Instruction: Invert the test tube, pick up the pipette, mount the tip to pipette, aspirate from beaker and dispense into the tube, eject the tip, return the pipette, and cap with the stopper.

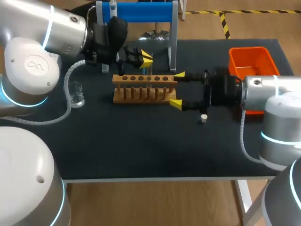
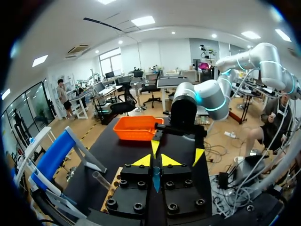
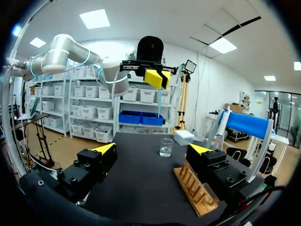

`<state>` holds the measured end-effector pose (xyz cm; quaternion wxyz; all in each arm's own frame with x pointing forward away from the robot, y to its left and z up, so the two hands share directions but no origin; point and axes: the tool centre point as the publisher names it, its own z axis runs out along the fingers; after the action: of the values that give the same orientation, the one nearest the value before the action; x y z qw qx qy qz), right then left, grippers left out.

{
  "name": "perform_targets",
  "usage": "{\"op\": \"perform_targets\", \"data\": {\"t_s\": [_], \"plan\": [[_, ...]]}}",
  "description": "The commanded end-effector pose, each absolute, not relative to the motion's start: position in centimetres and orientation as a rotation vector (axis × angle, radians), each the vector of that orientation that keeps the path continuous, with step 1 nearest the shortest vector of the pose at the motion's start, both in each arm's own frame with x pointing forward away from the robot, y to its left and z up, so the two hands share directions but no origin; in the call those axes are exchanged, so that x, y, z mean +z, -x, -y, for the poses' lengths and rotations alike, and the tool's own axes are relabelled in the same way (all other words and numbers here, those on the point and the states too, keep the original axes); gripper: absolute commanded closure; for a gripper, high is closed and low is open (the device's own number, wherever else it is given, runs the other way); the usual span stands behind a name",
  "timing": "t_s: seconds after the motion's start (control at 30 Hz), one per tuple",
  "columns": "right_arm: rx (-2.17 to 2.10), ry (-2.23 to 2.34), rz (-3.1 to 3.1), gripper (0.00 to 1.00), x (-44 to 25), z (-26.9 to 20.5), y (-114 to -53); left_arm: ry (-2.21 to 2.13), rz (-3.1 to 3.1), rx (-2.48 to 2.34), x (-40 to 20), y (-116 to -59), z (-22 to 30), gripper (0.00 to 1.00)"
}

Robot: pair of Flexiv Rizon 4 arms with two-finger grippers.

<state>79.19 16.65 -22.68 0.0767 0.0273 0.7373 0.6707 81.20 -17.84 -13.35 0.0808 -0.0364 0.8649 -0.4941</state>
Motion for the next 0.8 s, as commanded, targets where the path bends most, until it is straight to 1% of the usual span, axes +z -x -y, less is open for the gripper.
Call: {"op": "perform_targets", "data": {"t_s": [0.03,0.8], "plan": [[2.057,-0.048,-2.229,0.00,-22.2,-17.1,-79.8,0.097,-2.593,-1.465,-13.0,-80.7,17.9,1.00],[2.307,0.074,-2.264,0.00,-19.0,-21.4,-81.1,0.097,-2.593,-1.465,-13.0,-80.7,17.9,1.00]]}}
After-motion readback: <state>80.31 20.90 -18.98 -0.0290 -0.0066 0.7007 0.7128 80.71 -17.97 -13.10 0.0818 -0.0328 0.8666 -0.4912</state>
